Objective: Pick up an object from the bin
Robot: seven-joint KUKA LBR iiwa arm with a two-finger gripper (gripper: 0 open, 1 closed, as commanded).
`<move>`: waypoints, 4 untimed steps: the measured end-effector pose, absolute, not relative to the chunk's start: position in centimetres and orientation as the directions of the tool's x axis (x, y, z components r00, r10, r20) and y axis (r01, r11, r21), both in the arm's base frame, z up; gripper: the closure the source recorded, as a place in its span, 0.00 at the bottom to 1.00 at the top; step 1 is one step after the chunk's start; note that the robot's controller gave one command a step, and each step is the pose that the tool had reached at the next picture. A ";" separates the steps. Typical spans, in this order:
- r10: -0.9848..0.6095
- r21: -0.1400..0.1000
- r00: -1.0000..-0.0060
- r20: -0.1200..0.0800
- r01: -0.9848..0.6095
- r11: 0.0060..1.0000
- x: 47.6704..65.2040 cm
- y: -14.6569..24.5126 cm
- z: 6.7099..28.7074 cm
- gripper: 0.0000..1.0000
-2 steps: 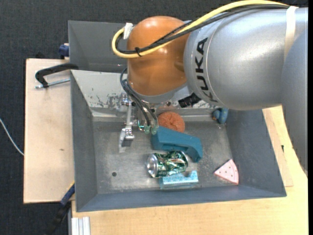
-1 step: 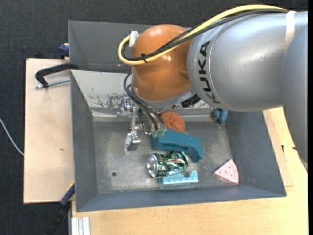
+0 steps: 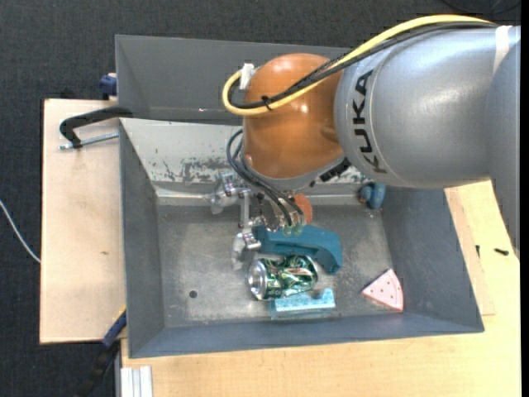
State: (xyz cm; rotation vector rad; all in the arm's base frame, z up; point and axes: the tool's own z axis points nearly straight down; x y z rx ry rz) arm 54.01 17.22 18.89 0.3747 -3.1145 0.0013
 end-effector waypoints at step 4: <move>-0.193 0.000 -0.981 -0.009 -0.193 0.981 57.6 9.7 12.1 0.00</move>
Offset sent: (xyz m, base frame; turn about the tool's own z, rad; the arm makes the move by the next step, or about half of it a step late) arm 0.0029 -0.0644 -0.0639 0.0108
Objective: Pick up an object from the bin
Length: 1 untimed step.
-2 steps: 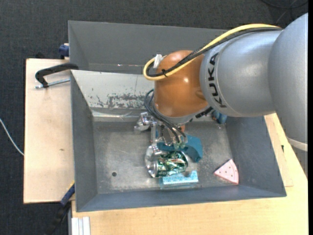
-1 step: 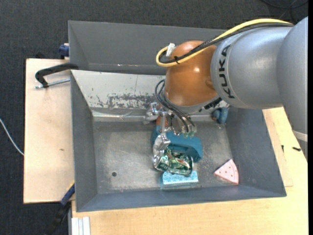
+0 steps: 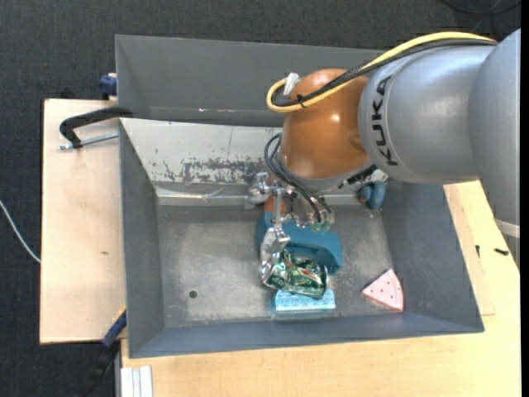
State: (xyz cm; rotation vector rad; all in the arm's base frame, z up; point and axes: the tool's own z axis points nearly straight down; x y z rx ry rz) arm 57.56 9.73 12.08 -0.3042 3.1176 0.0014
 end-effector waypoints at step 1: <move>-0.287 0.001 -0.958 0.002 -0.287 0.958 55.8 8.6 12.1 0.00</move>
Offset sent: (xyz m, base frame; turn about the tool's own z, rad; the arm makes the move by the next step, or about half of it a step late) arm -0.0393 -0.0605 -0.0300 -0.1832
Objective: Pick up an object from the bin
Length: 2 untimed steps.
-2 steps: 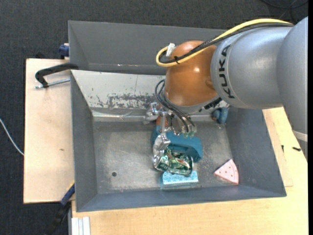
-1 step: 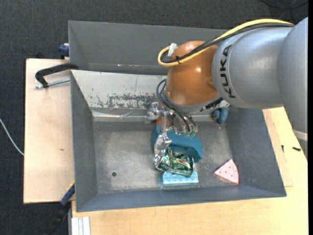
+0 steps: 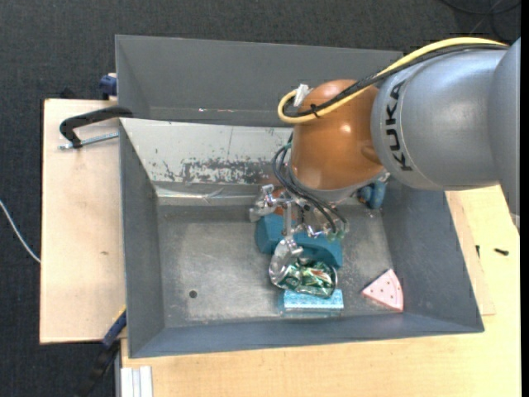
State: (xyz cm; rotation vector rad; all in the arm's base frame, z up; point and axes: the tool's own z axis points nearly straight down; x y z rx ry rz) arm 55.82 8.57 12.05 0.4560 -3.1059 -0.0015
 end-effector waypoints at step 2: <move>-0.372 0.003 -0.928 -0.007 -0.372 0.928 54.7 5.1 9.6 0.00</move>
Offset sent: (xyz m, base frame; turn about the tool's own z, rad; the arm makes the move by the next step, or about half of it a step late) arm -0.0164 -0.0525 -0.0401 -0.1963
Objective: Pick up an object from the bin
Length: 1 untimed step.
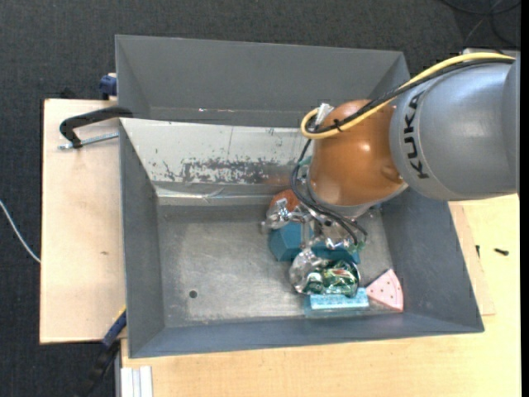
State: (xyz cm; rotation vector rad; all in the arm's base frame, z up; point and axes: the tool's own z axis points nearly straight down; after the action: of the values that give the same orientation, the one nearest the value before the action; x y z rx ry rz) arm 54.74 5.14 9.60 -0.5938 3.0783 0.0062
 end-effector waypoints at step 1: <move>-0.477 0.004 -0.879 -0.021 -0.477 0.879 53.4 2.3 8.5 0.00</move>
Offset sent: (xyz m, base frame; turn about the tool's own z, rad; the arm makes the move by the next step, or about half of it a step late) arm -0.0040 -0.0584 -0.0039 -0.0798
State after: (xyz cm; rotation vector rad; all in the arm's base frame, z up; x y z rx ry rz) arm 53.45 2.29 8.53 -0.7676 3.0261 0.0141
